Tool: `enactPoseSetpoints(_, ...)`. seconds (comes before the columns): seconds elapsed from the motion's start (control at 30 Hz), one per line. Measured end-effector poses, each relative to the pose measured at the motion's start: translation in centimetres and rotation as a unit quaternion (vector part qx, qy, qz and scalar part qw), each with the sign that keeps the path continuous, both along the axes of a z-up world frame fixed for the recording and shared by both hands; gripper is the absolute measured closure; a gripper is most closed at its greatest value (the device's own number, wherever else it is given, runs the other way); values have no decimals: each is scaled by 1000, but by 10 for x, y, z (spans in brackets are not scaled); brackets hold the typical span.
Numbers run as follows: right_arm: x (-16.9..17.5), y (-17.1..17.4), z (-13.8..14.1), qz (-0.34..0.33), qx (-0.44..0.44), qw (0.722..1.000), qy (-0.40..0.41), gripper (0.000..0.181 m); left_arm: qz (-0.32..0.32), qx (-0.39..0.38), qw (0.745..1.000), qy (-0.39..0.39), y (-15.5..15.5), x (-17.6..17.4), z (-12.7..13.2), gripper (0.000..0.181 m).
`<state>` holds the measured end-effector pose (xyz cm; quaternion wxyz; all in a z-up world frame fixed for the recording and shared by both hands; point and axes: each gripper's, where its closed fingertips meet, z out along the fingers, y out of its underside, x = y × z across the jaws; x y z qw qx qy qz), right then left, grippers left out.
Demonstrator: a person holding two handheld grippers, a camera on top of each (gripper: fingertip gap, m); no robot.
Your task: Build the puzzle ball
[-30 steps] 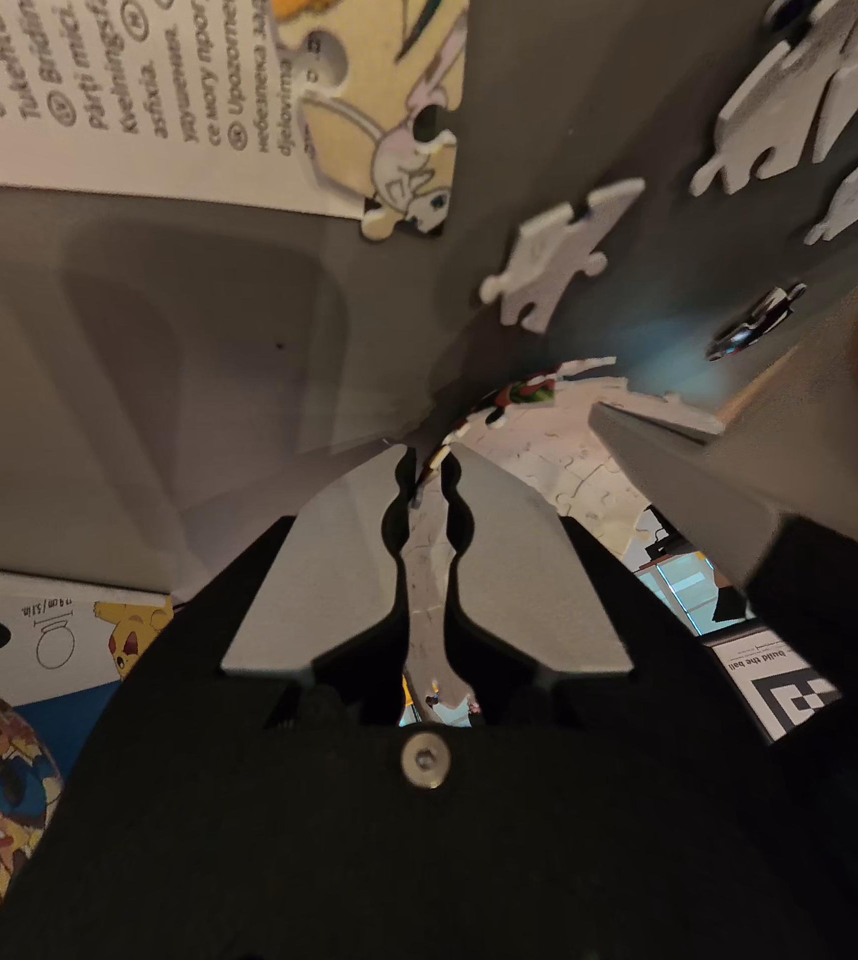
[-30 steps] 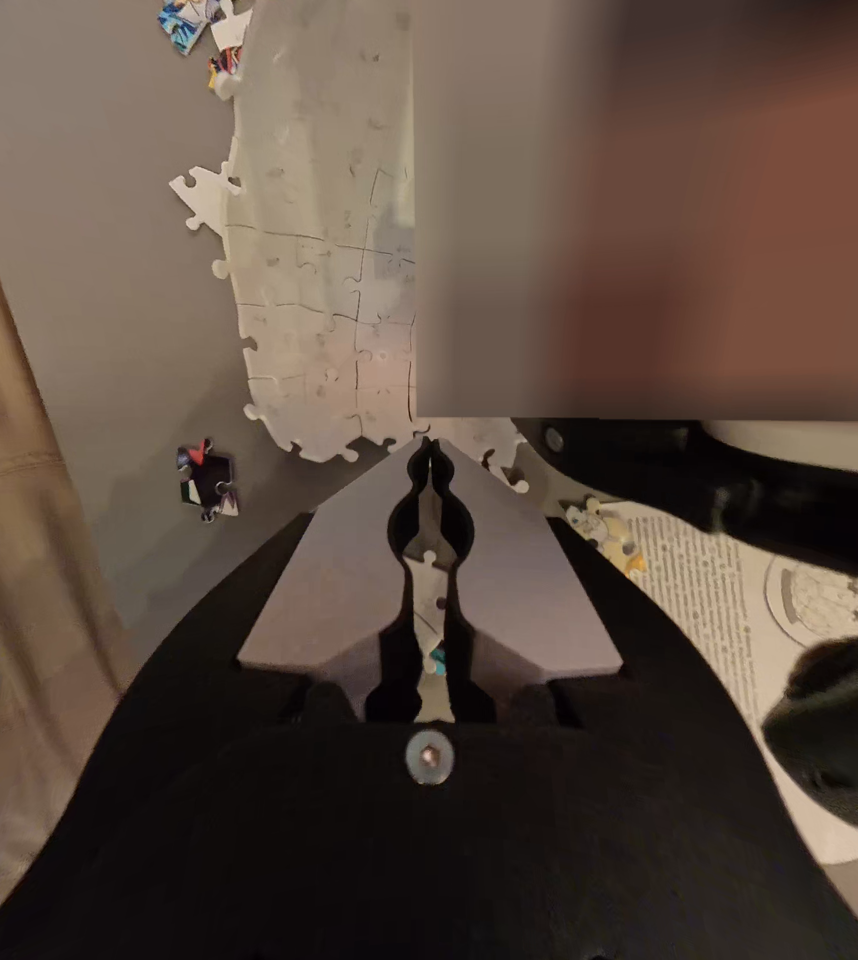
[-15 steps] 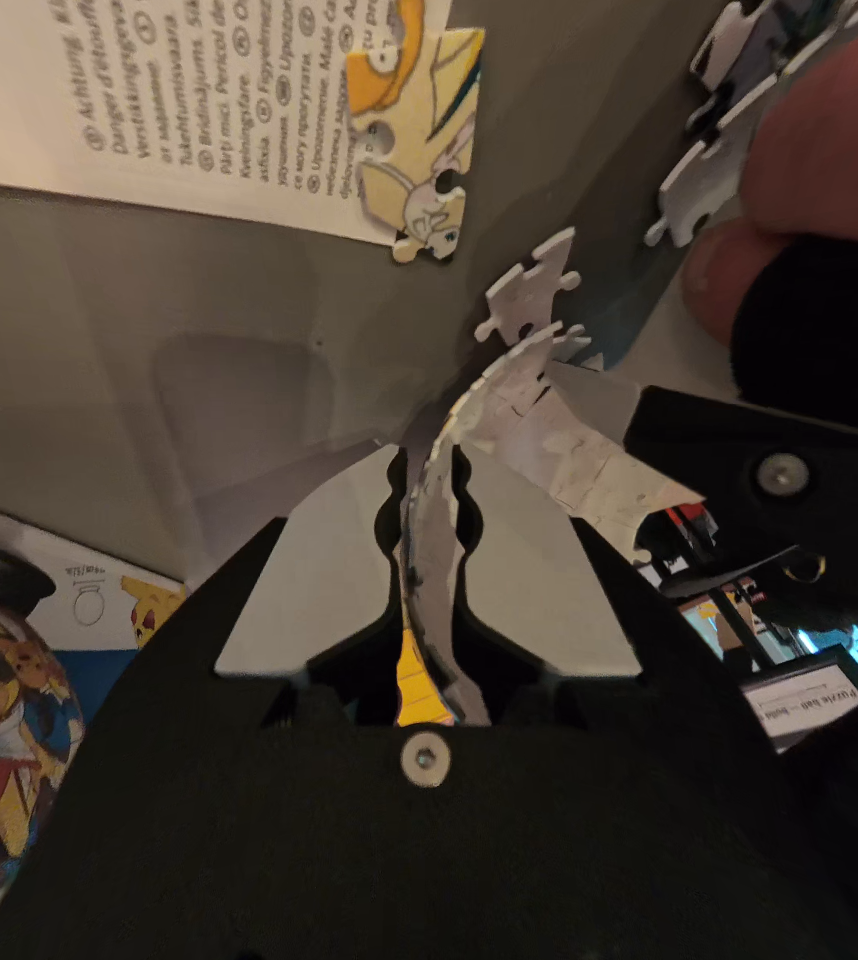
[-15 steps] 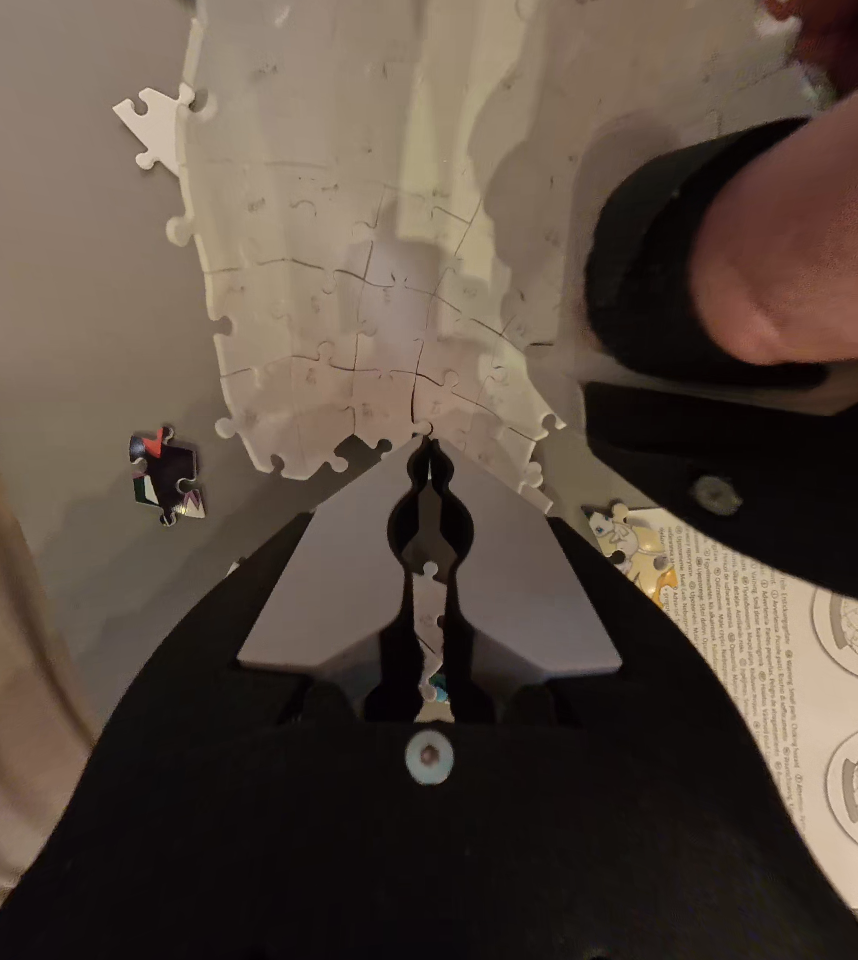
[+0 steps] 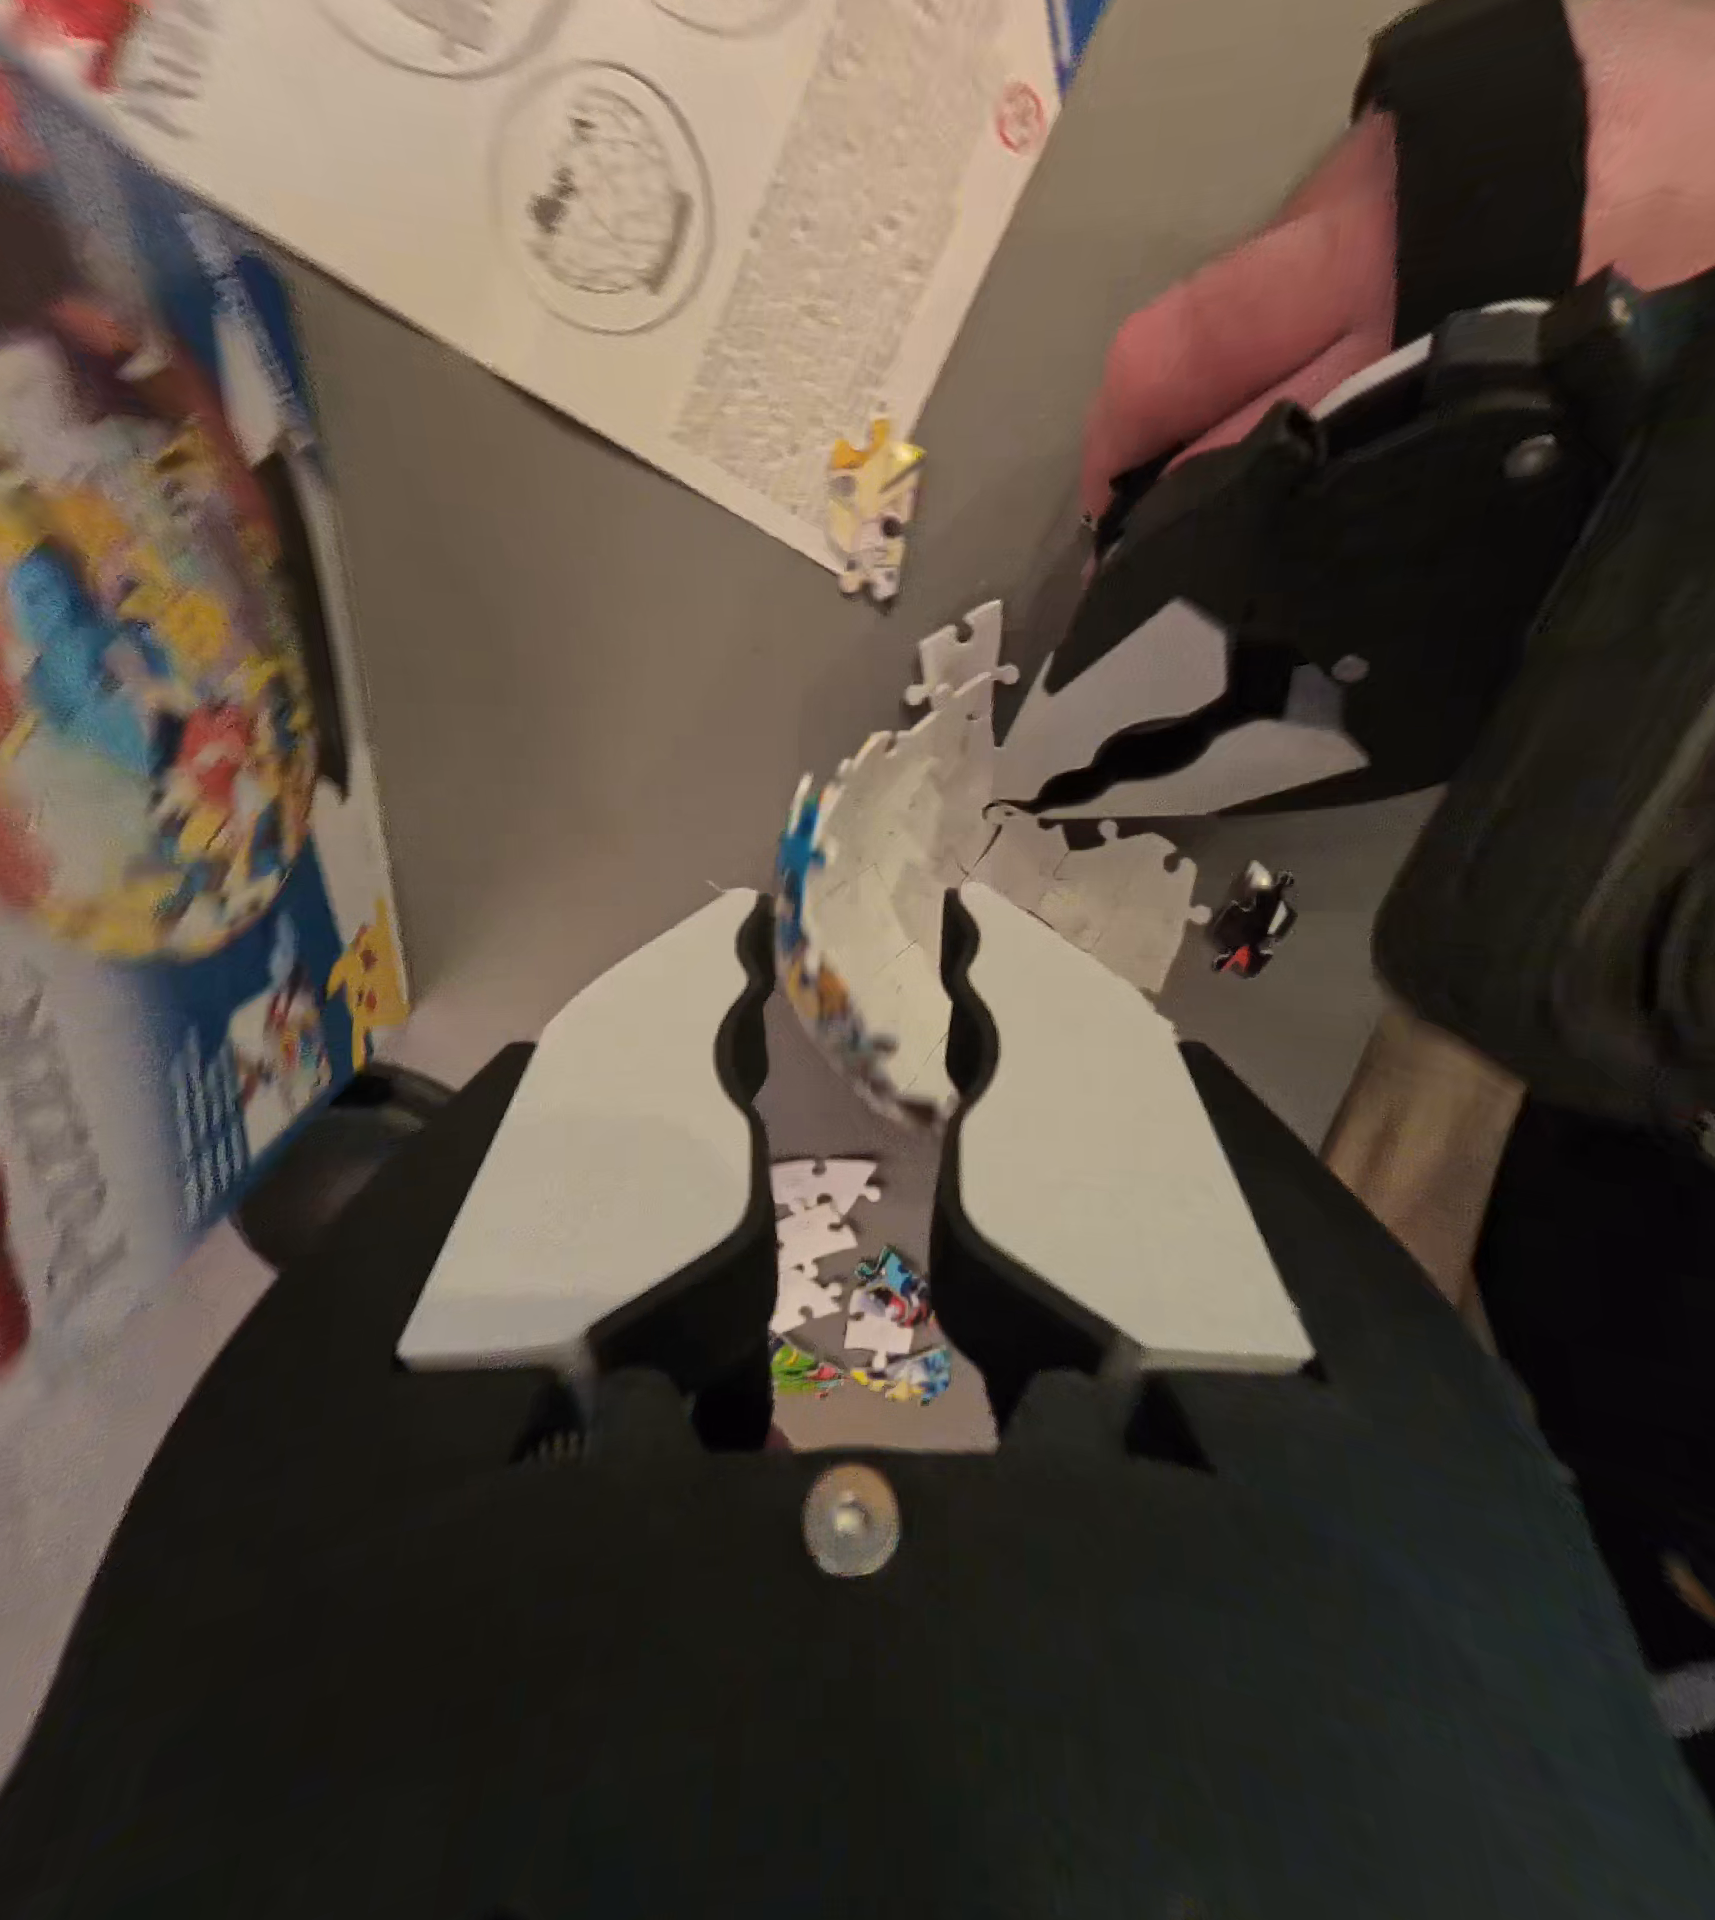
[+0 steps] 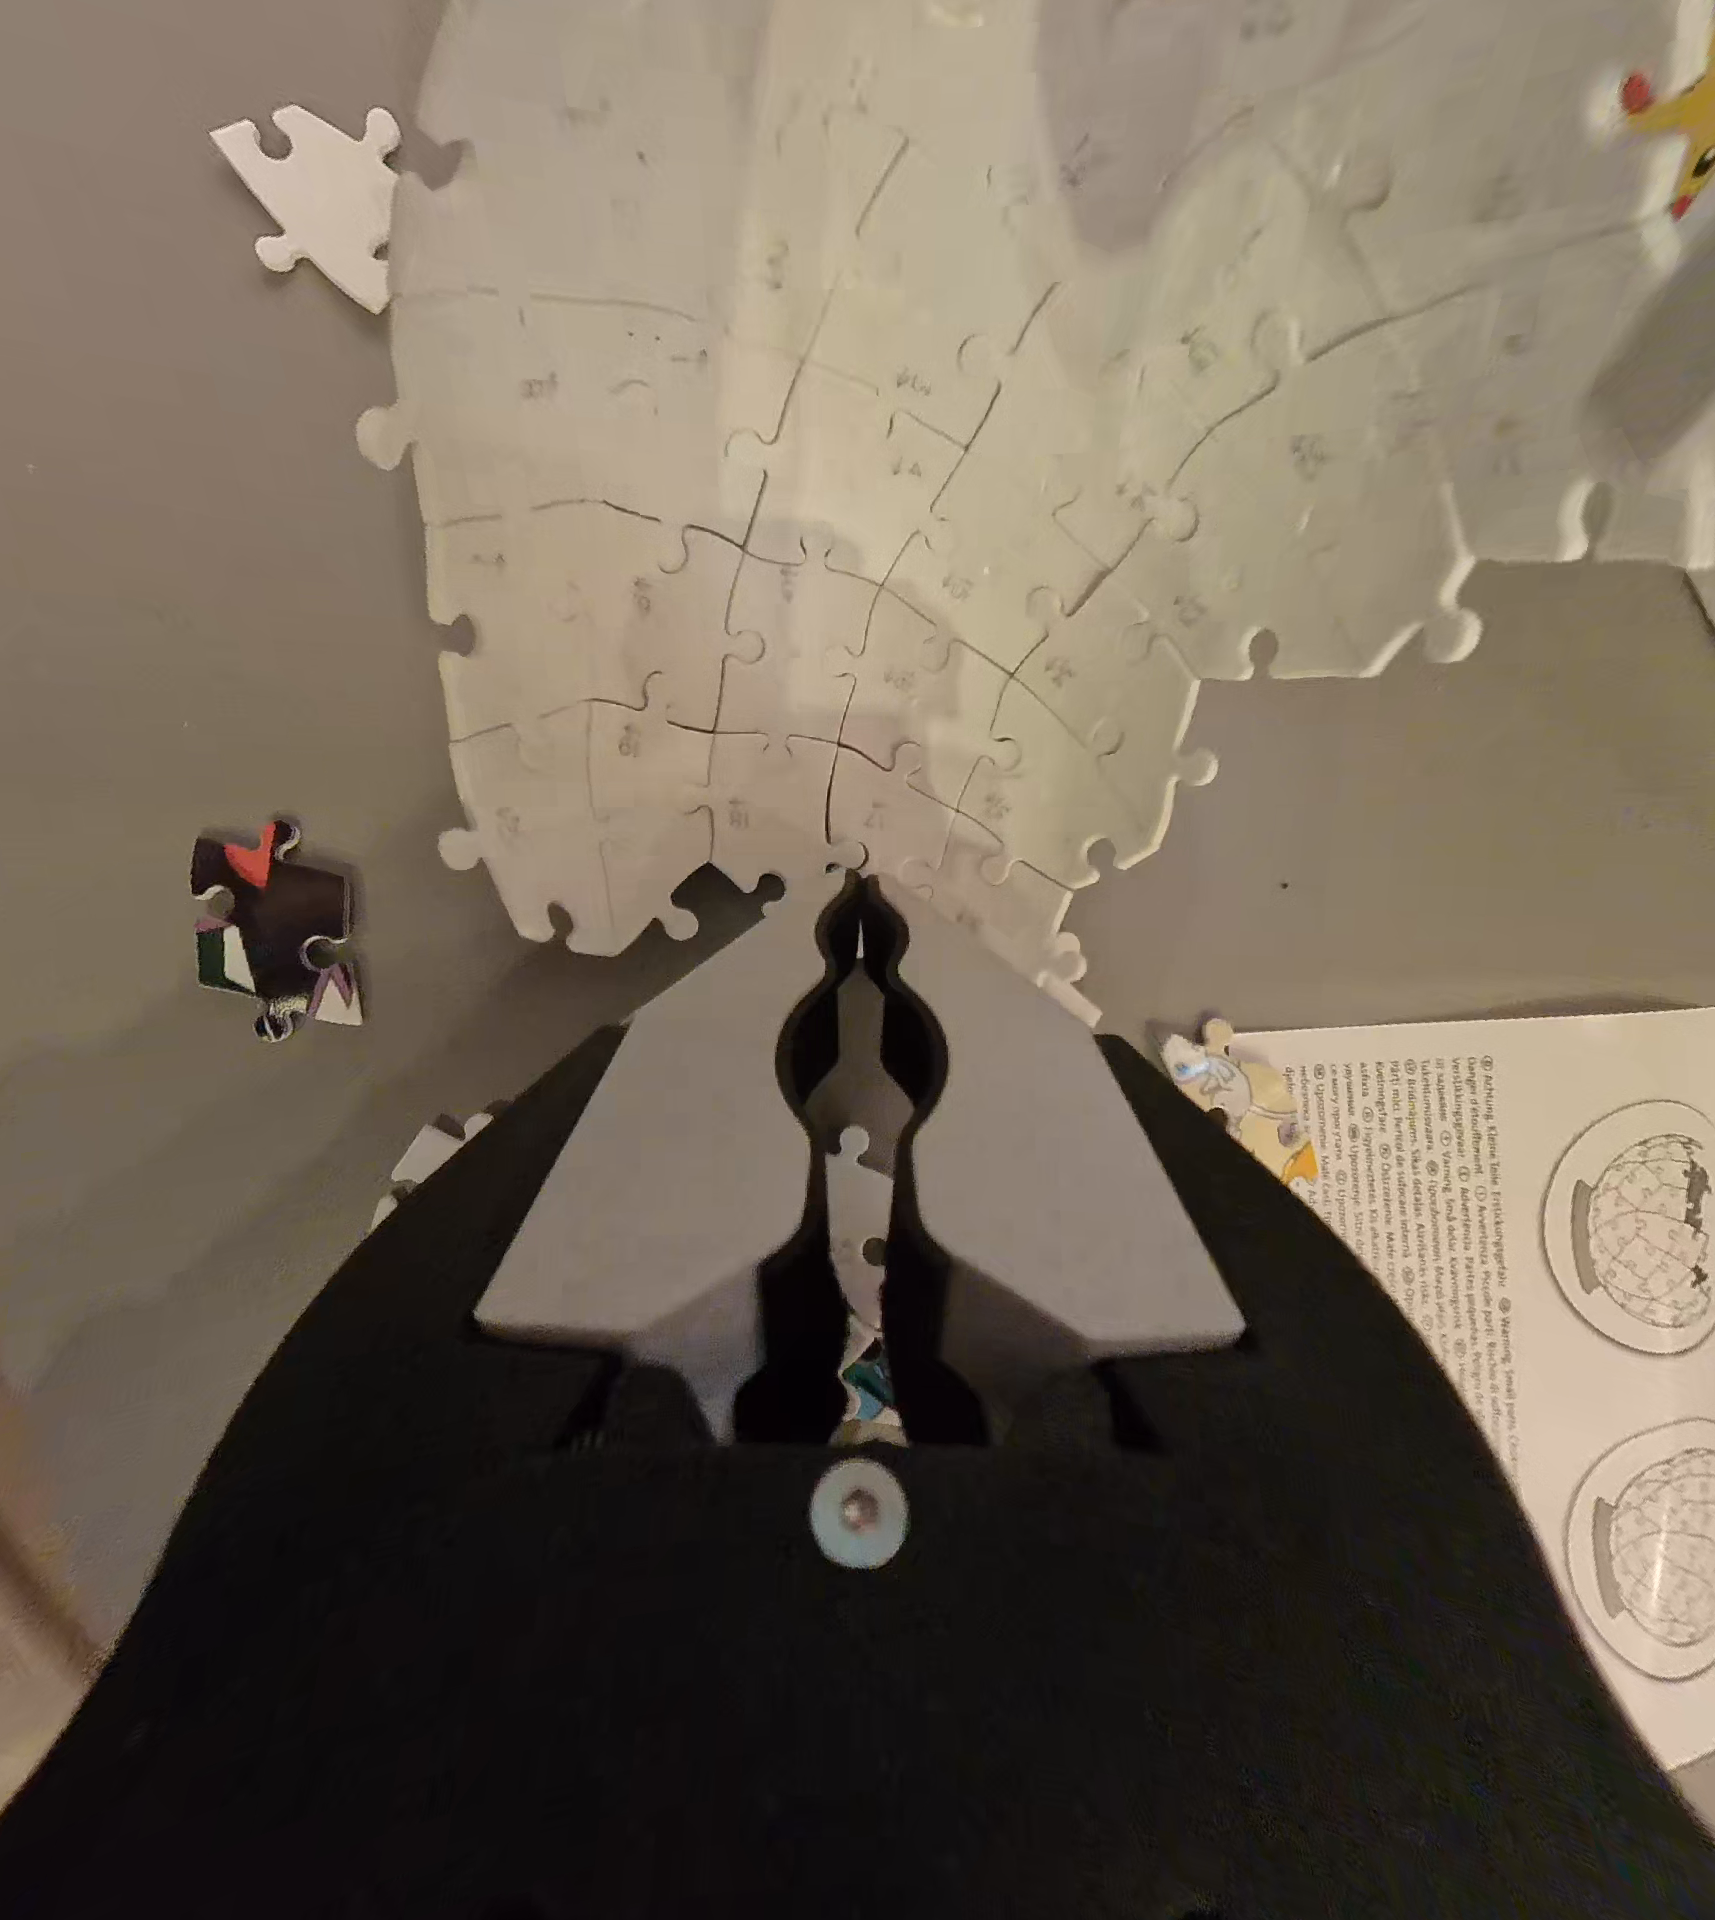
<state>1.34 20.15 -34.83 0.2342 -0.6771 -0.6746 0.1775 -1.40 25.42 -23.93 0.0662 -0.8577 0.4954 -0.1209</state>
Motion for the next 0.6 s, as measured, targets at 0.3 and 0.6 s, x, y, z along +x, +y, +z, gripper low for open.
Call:
enactPoseSetpoints(0.3, -2, 0, 0, 16, 43, 999, 11, 181, 171, 39, 931, -320, -35, -46, -6, 136)
enactPoseSetpoints(0.6, -9, -2, 0, 18, 66, 998, 14, 181, 182, -1, 856, -483, -51, -26, -15, 128)
